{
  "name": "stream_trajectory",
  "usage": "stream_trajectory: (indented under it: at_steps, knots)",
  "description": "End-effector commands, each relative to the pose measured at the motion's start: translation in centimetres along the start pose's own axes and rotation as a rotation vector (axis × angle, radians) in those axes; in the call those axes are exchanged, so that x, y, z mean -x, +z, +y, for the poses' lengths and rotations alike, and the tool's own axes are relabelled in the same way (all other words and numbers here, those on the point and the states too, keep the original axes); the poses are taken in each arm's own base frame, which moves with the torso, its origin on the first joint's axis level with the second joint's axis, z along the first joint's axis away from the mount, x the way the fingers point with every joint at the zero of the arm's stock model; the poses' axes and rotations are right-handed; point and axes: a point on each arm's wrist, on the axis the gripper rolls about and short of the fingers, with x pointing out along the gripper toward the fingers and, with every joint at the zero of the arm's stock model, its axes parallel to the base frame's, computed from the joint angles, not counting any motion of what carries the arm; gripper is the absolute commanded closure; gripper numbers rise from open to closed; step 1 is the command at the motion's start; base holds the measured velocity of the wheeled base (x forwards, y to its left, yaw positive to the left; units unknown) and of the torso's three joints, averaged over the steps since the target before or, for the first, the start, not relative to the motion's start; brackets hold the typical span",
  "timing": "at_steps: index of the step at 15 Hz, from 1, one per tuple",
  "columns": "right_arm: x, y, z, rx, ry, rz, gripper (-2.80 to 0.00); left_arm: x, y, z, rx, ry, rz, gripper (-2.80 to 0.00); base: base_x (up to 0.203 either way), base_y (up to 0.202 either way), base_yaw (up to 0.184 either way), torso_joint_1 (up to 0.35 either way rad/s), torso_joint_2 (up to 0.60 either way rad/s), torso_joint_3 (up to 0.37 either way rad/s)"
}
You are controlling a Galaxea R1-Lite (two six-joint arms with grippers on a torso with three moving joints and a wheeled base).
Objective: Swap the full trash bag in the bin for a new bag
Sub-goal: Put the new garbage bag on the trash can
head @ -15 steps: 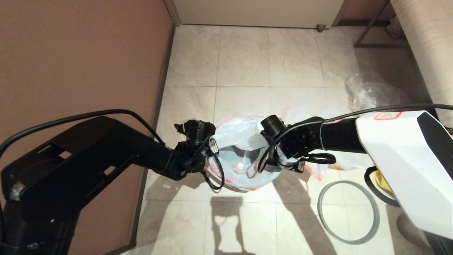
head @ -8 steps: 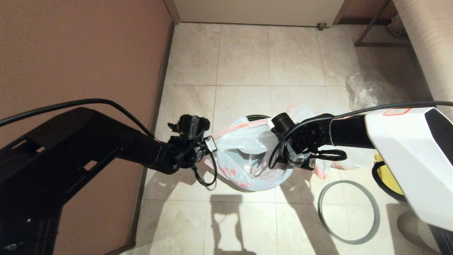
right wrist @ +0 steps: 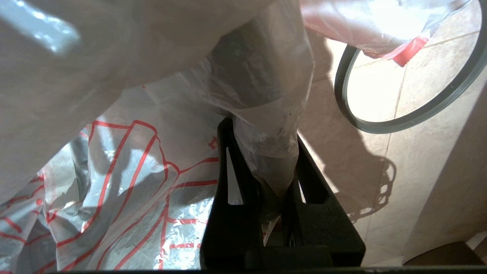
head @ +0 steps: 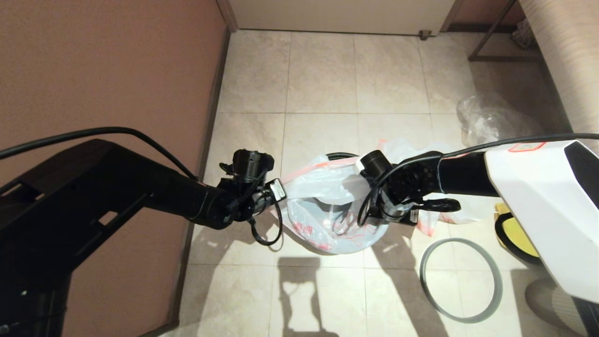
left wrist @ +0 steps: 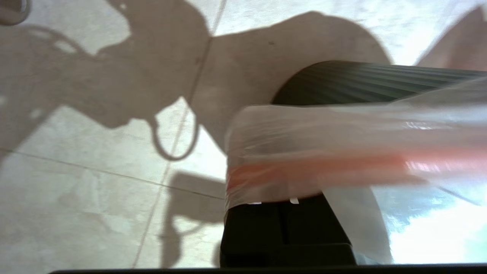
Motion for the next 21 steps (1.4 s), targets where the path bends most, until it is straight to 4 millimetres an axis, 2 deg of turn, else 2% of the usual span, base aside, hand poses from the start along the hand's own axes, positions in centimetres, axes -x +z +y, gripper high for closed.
stream_trajectory:
  at_steps: [1, 4, 8, 12, 16, 19, 21]
  knots:
    - [0.0, -1.1, 0.0, 0.065, 0.001, 0.021, 0.0, 1.5, 1.1, -0.4, 0.014, -0.03, -0.024, 0.0, 0.0, 0.0, 0.0, 0.0, 0.0, 0.0]
    - [-0.2, -2.0, 0.5, 0.162, 0.025, 0.005, 0.0, 2.7, 1.7, -0.7, 0.017, -0.064, -0.023, 0.0, 0.0, 0.0, 0.0, 0.0, 0.0, 0.0]
    - [0.9, -3.5, 1.4, 0.316, 0.086, 0.021, 0.0, 2.0, 1.2, -0.5, 0.016, -0.078, 0.018, 0.0, 0.0, 0.0, 0.0, 0.0, 0.0, 0.0]
    - [0.9, -5.3, 1.7, 0.412, 0.104, 0.023, 0.0, 1.6, 1.2, -0.1, 0.018, -0.073, 0.023, 0.0, 0.0, 0.0, 0.0, 0.0, 0.0, 0.0]
    - [0.4, -6.2, 1.4, 0.446, 0.122, -0.005, 0.0, 0.0, -0.2, 0.3, 0.005, -0.052, 0.063, 0.0, 0.0, 0.0, 0.0, 0.0, 0.0, 0.0]
    - [0.6, -5.9, 0.9, 0.444, 0.124, -0.009, 0.0, -2.7, -2.1, 1.4, -0.005, -0.007, 0.108, 0.0, 0.0, 0.0, 0.0, 0.0, 0.0, 0.0]
    - [0.7, -5.5, 0.9, 0.439, 0.129, -0.022, 0.0, -3.3, -1.7, 2.0, 0.007, 0.006, 0.102, 0.0, 0.0, 0.0, 0.0, 0.0, 0.0, 0.0]
